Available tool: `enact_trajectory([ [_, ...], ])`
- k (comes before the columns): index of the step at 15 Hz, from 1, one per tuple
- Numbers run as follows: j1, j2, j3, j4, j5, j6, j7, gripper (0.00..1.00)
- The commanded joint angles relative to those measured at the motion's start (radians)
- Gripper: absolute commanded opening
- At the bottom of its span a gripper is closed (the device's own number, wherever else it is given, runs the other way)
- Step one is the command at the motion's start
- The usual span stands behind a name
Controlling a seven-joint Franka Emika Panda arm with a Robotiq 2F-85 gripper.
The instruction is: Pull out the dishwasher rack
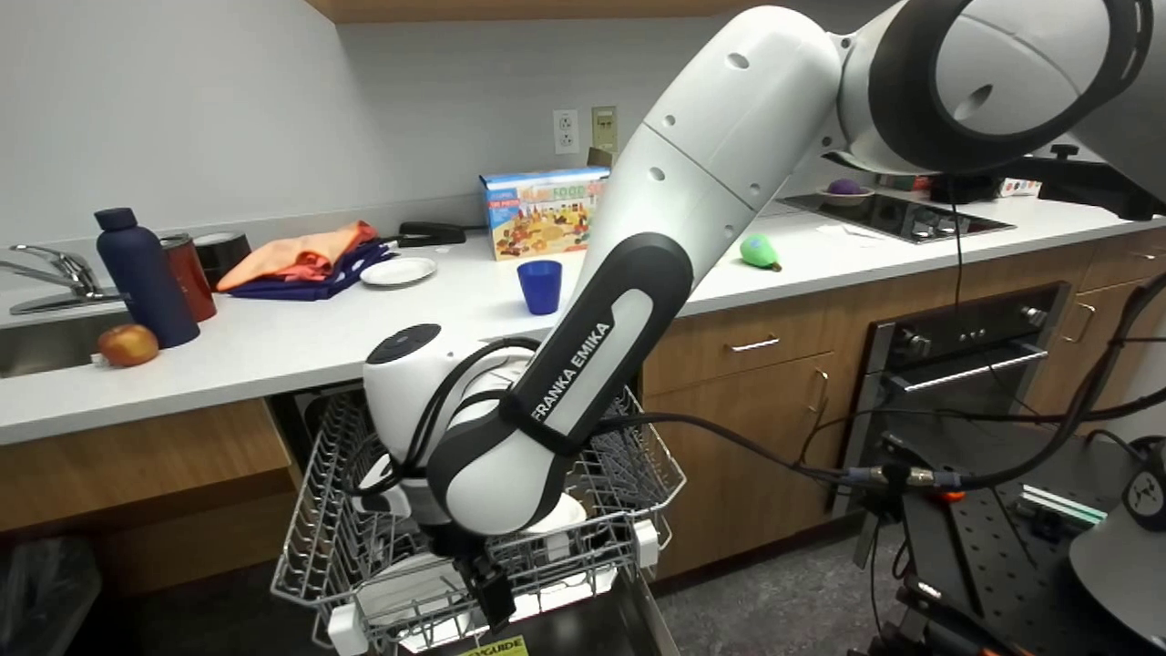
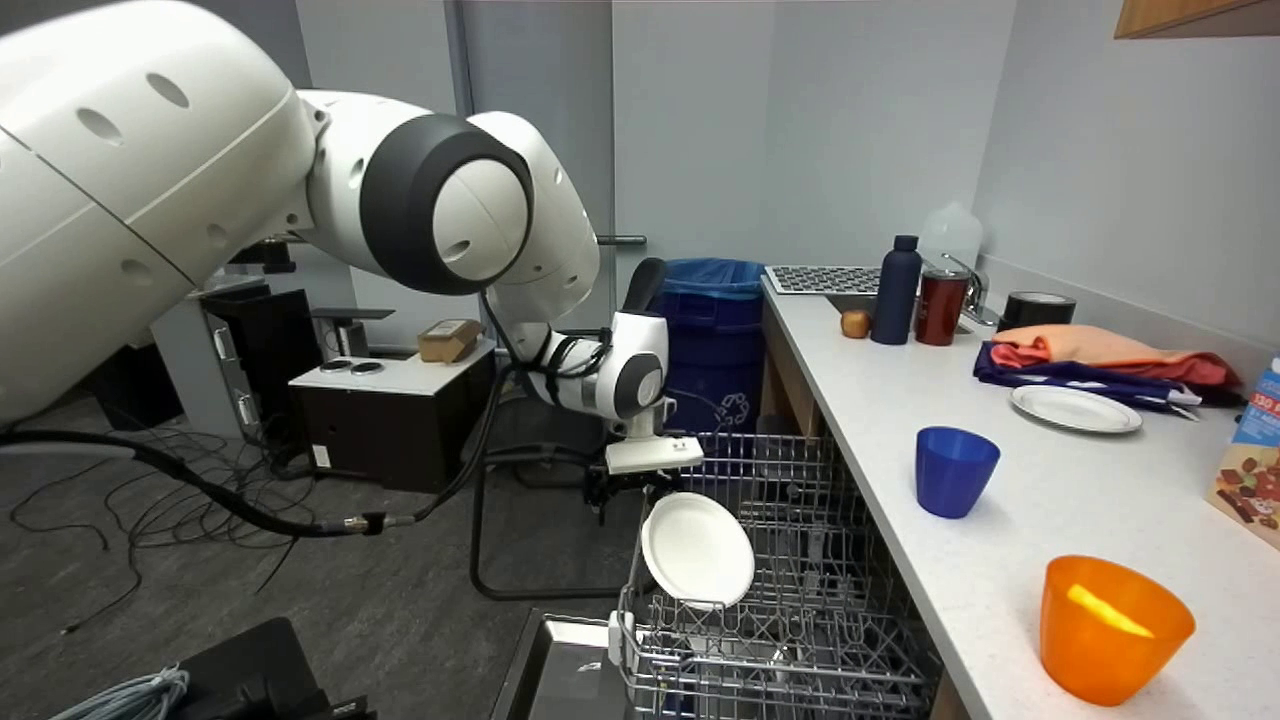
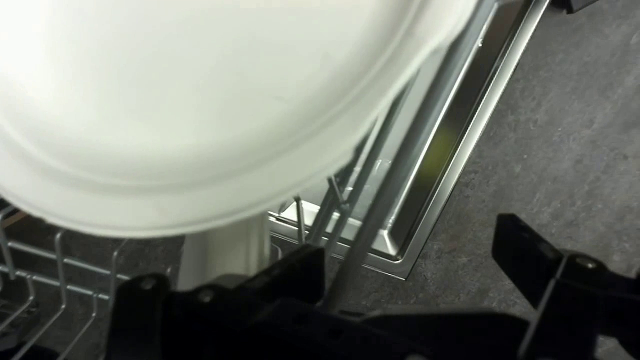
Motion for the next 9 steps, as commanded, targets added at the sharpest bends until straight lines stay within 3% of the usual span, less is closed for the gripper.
enact_trajectory([
  [1,-0.018,-0.002,0.058,-0.023,0.022,-0.011,-0.074,1.00],
  [9,-0.008,0.020,0.105,0.017,0.034,-0.061,-0.183,1.00],
])
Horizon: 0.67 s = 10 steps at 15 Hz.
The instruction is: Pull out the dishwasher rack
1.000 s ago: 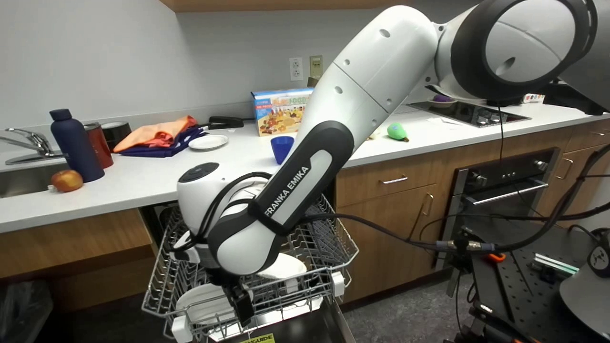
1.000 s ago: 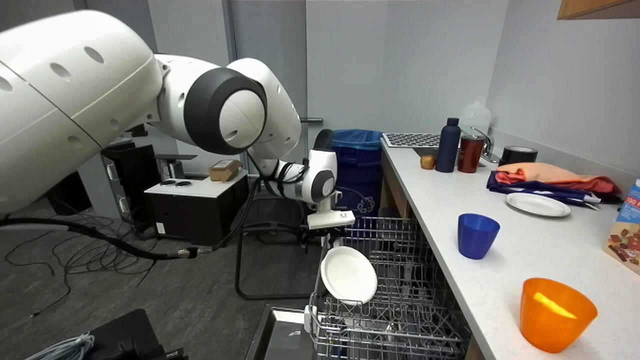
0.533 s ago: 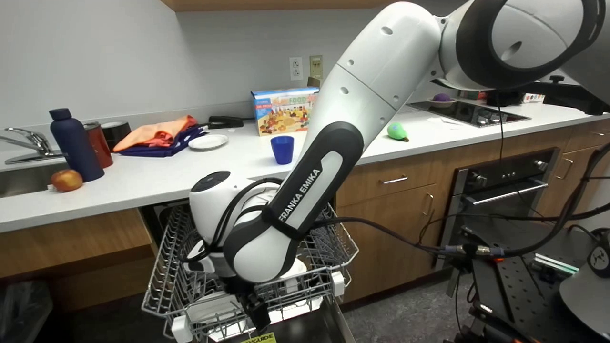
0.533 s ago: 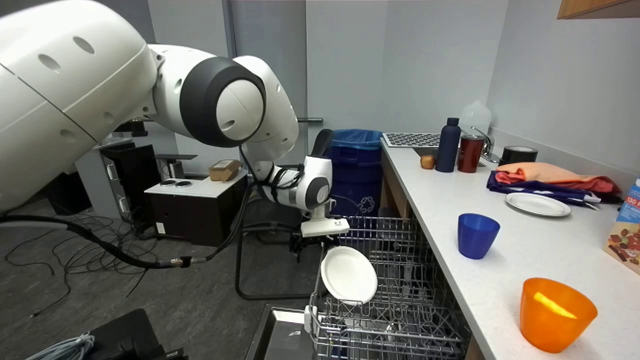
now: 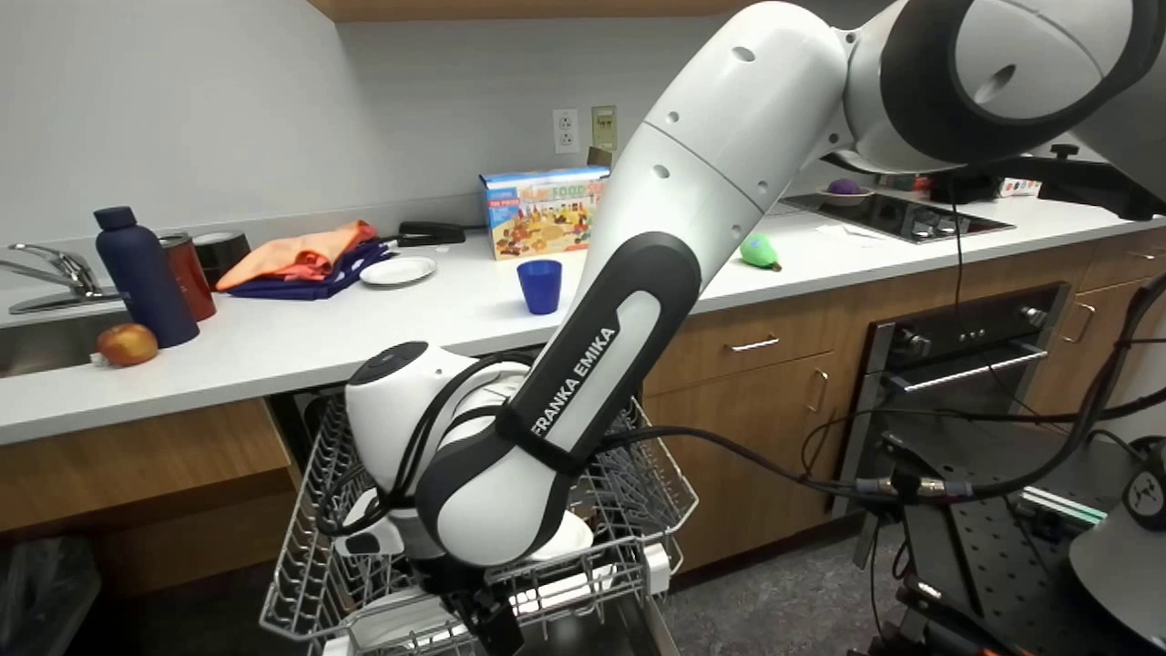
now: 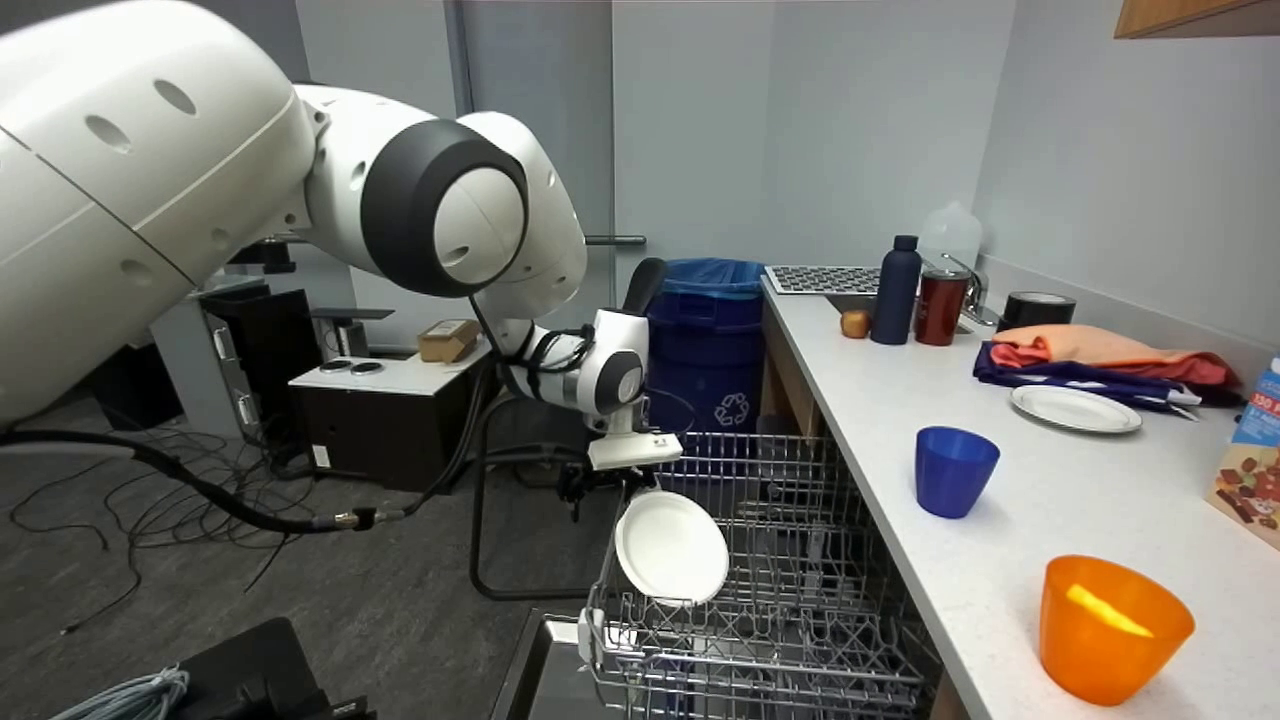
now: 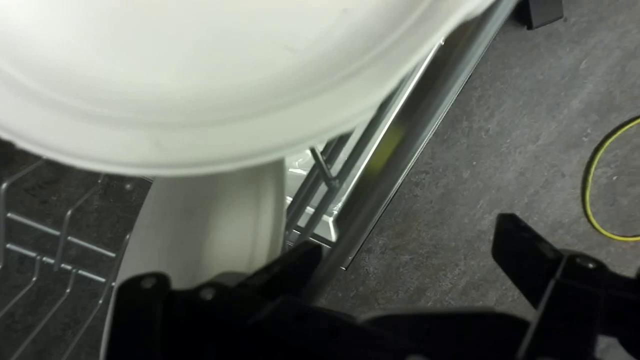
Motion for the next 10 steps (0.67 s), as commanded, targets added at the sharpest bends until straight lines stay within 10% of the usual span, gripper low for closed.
enact_trajectory([
  [1,-0.008,0.022,0.043,0.036,0.033,-0.039,-0.096,1.00],
  [10,0.007,0.025,0.019,0.049,0.050,-0.052,-0.142,1.00],
])
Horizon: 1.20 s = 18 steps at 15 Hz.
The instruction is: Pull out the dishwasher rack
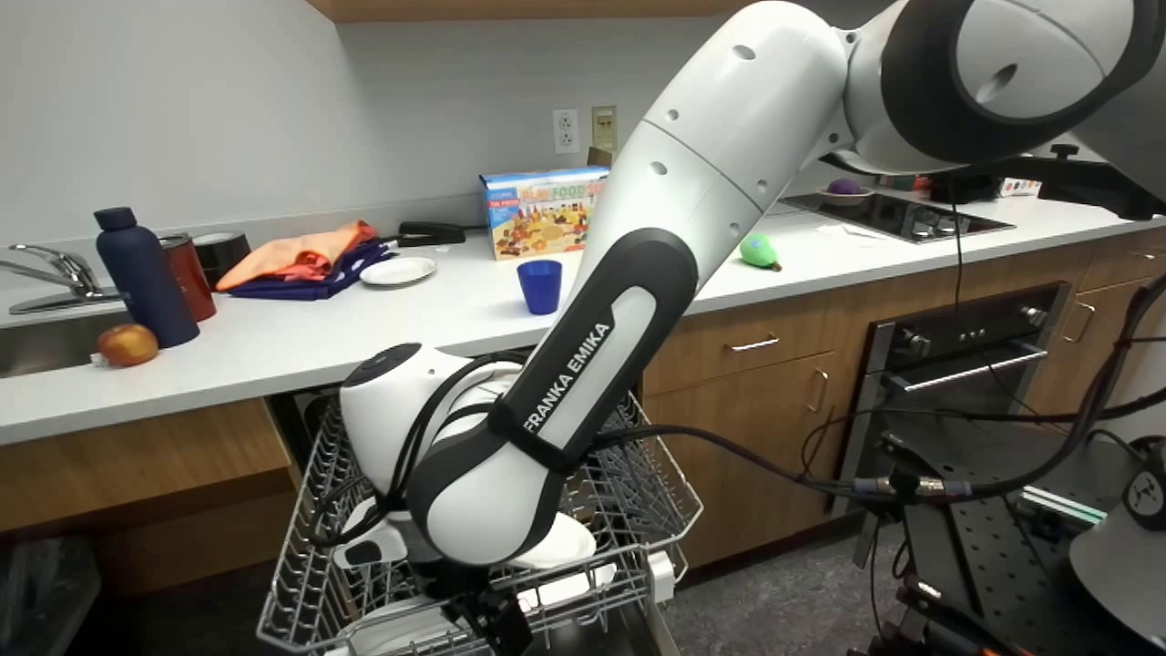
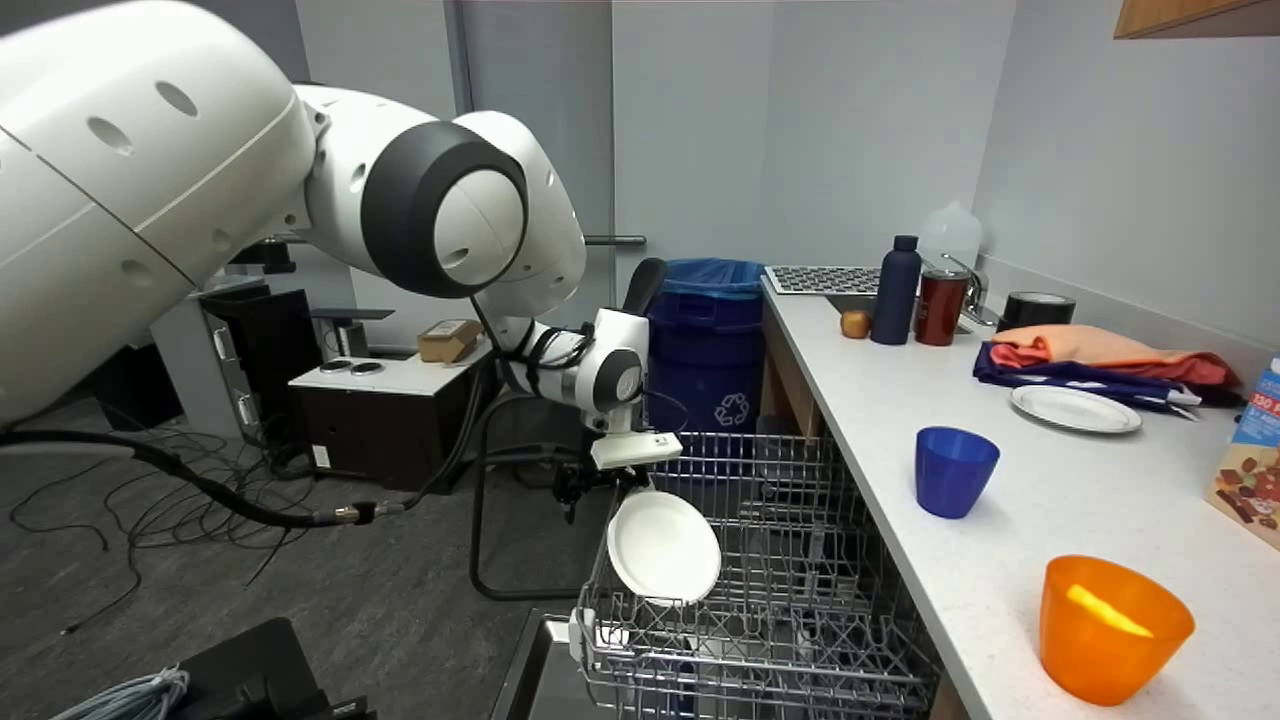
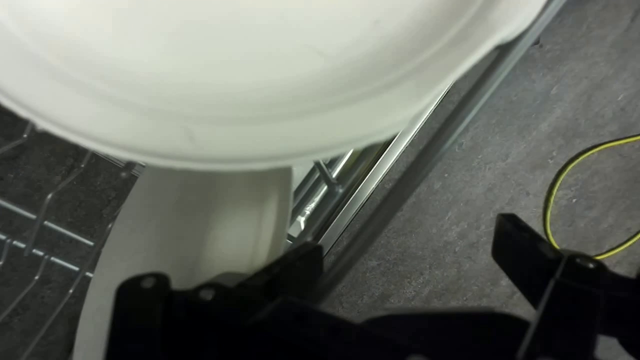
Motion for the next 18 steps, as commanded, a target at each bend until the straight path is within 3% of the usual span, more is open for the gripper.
enact_trajectory([
  [1,0.009,0.023,0.010,0.036,0.026,0.003,-0.021,1.00],
  [12,0.028,0.025,-0.009,-0.022,0.002,0.264,0.118,1.00],
  [18,0.016,0.004,-0.010,-0.042,0.000,0.204,0.136,1.00],
])
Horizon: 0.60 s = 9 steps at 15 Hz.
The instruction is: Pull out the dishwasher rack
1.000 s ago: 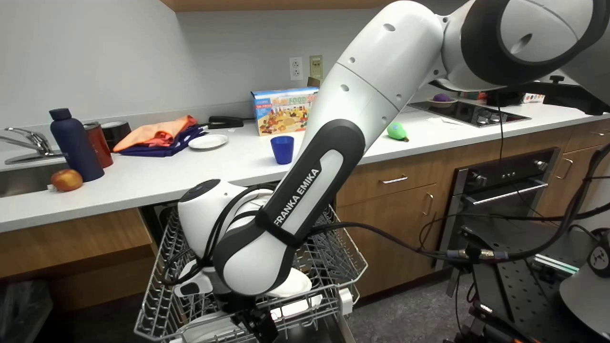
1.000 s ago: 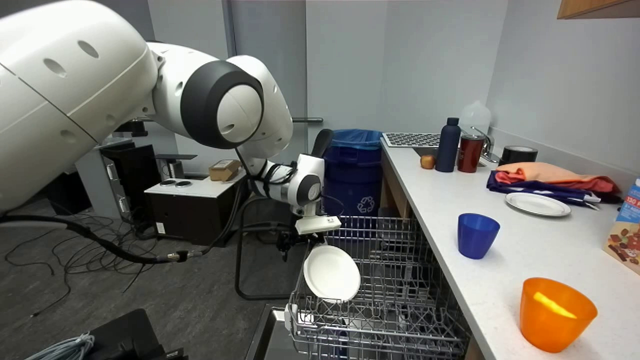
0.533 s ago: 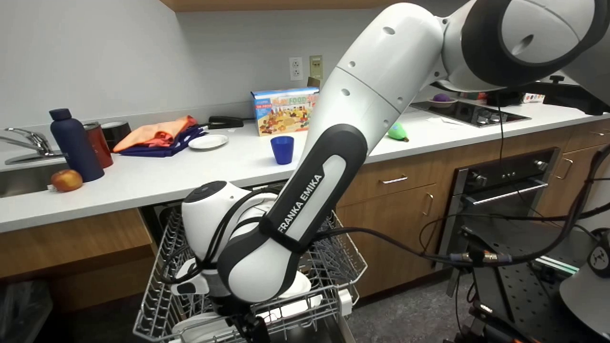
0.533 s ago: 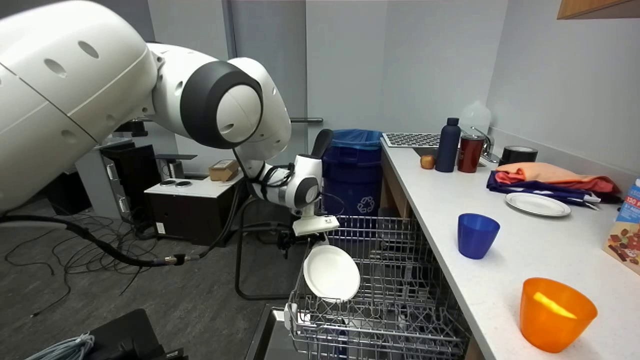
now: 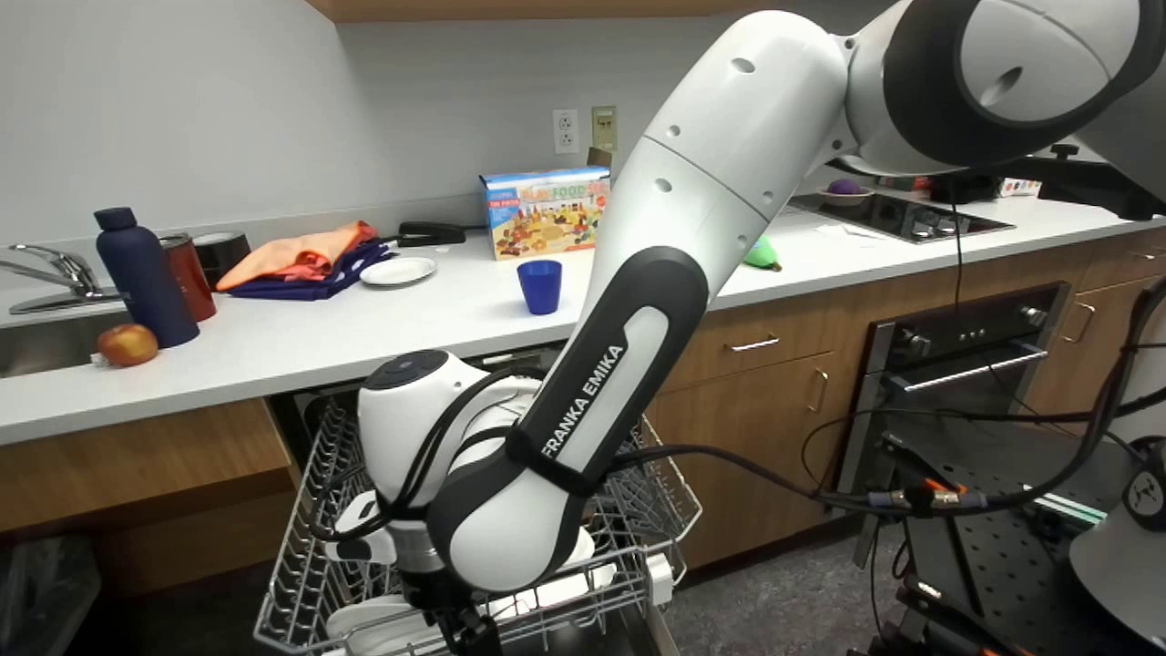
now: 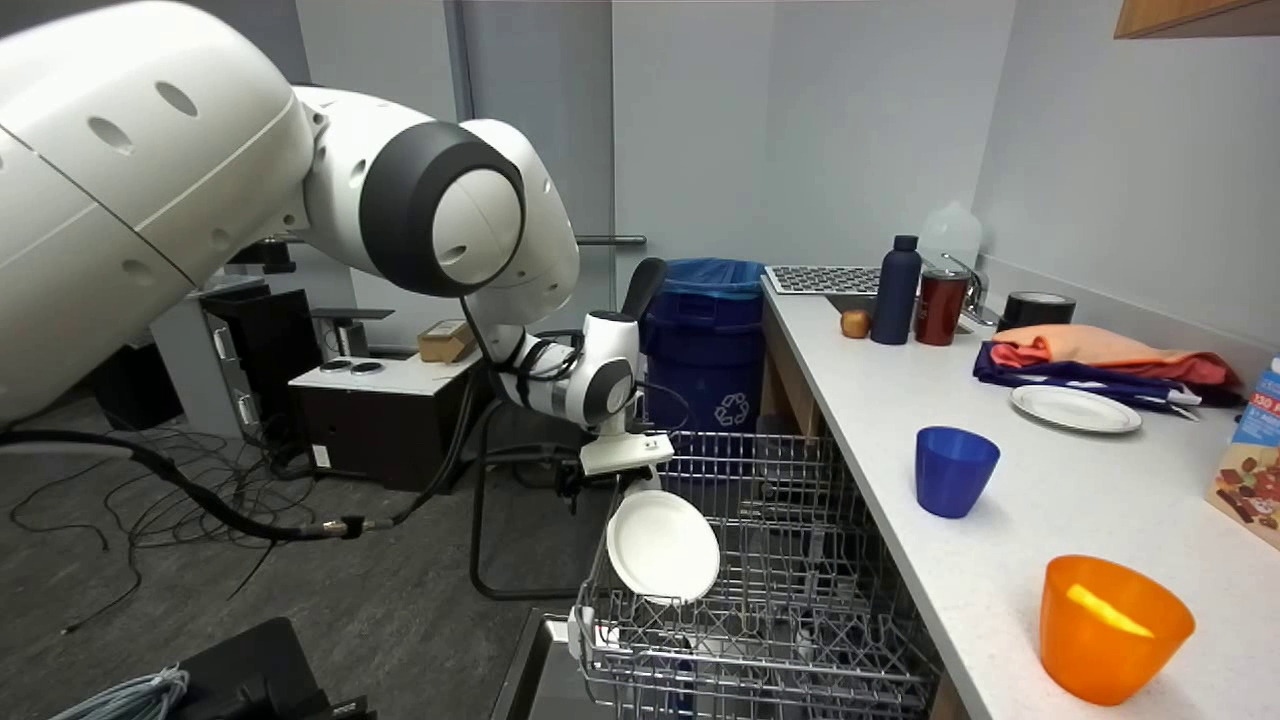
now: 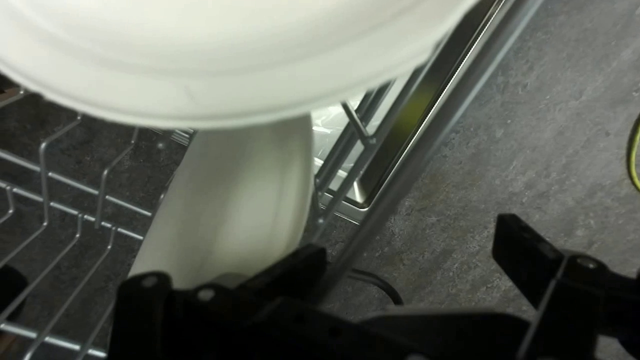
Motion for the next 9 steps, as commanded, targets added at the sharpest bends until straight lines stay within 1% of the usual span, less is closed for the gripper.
enact_trajectory([
  [1,0.003,0.003,-0.002,0.006,0.003,-0.003,-0.001,1.00],
  [4,0.003,0.003,-0.002,0.006,0.003,-0.002,-0.001,1.00],
  [5,0.016,-0.002,-0.020,0.005,-0.006,-0.011,0.019,1.00],
  [6,-0.043,-0.107,-0.008,-0.026,0.007,-0.096,-0.018,1.00],
  [9,-0.058,-0.150,-0.046,0.027,0.008,-0.164,-0.010,1.00],
])
